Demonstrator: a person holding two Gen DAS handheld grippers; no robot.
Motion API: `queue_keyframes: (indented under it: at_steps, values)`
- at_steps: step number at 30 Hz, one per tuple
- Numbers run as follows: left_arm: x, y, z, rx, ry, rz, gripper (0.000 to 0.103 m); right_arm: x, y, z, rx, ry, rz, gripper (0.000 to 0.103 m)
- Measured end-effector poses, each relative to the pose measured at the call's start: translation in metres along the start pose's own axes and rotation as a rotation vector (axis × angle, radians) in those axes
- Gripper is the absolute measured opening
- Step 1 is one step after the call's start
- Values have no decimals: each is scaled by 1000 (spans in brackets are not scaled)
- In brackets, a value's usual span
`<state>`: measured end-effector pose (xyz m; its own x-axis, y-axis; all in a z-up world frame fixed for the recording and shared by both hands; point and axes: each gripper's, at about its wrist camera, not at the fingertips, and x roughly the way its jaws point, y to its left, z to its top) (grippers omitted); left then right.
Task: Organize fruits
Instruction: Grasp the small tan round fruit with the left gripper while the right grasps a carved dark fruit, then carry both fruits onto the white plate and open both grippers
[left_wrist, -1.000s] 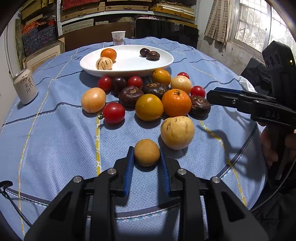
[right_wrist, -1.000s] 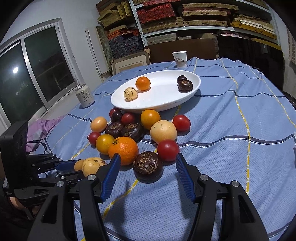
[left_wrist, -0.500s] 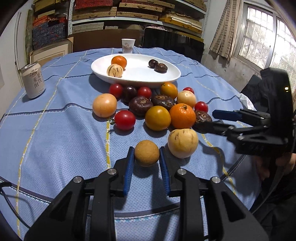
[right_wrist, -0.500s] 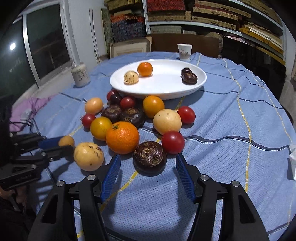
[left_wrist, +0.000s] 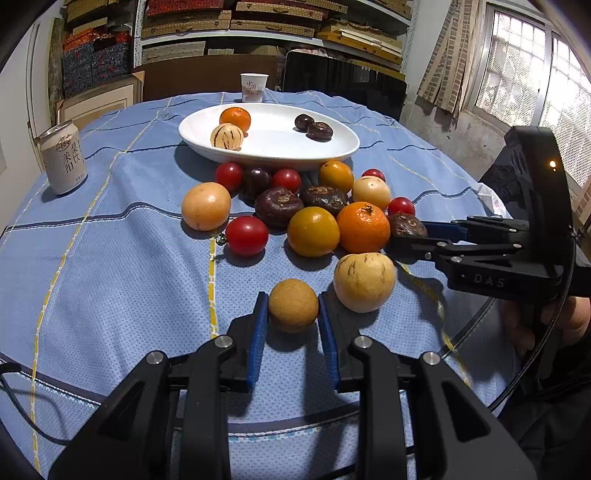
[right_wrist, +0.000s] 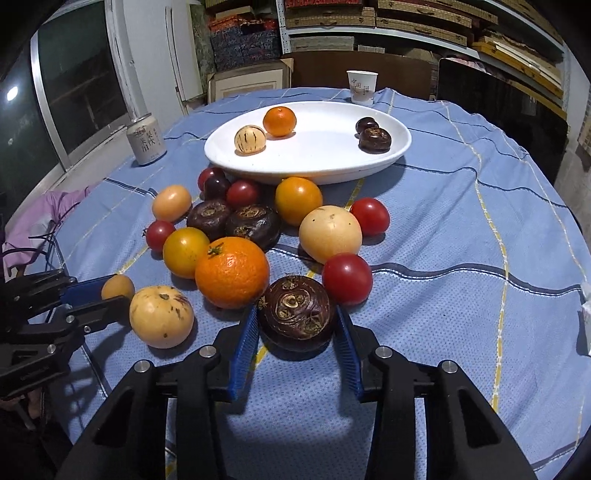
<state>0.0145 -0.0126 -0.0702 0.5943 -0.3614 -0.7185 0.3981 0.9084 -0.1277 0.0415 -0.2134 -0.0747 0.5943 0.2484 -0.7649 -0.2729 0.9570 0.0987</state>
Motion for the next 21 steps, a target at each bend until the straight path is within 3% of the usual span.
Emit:
queue_keyframes:
  at_steps: [12, 17, 21]
  values:
    - [-11, 3, 9, -18, -24, -11, 26, -21, -10, -9, 28, -55, 35, 42]
    - [-18, 3, 45, -13, -62, -19, 26, -39, -20, 13, 19, -113, 28, 42]
    - [-8, -1, 86, 5, -85, -33, 26, -47, -30, 49, -4, -172, 5, 42]
